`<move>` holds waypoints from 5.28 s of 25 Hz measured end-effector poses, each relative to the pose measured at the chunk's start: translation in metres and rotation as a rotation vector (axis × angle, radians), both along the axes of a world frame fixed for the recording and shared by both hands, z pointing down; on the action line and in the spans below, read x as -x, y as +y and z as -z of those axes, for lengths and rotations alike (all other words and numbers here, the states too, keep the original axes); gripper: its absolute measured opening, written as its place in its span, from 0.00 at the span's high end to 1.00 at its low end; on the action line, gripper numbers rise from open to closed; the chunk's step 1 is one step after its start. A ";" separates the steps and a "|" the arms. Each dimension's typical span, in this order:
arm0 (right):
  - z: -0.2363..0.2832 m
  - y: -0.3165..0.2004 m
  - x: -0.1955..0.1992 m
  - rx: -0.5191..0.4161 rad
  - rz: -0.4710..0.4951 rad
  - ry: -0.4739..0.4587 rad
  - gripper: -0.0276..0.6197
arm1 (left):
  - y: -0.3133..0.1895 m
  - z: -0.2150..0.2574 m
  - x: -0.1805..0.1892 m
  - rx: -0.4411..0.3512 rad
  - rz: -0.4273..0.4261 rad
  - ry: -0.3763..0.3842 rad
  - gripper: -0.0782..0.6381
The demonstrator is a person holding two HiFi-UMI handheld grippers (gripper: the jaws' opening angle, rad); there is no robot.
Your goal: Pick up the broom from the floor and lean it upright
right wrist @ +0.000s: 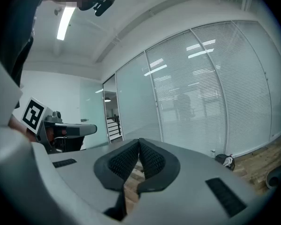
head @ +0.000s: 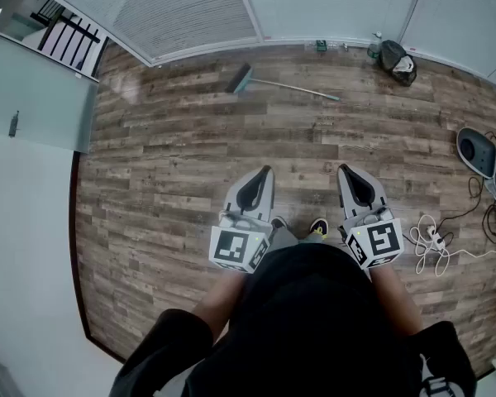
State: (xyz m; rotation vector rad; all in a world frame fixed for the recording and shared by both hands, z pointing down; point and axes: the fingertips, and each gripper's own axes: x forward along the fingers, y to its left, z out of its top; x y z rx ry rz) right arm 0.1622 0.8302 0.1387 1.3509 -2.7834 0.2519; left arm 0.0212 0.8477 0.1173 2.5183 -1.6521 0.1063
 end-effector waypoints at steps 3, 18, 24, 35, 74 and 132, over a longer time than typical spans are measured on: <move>0.000 0.000 -0.010 0.020 -0.026 -0.006 0.93 | 0.002 0.008 -0.006 -0.028 -0.003 -0.006 0.86; 0.004 -0.005 -0.005 0.033 -0.028 -0.104 0.93 | 0.007 0.022 -0.029 -0.060 -0.129 -0.086 0.86; -0.004 -0.035 0.002 0.067 -0.040 -0.091 0.93 | -0.031 0.018 -0.014 -0.054 -0.134 -0.039 0.86; -0.015 -0.143 0.025 0.101 -0.075 -0.049 0.93 | -0.145 0.012 0.003 -0.042 -0.195 0.020 0.86; -0.017 -0.377 0.031 0.102 -0.080 -0.030 0.93 | -0.392 0.012 0.024 -0.014 -0.195 0.006 0.86; -0.020 -0.596 0.058 0.096 -0.125 0.012 0.93 | -0.616 -0.012 0.055 0.029 -0.212 0.064 0.86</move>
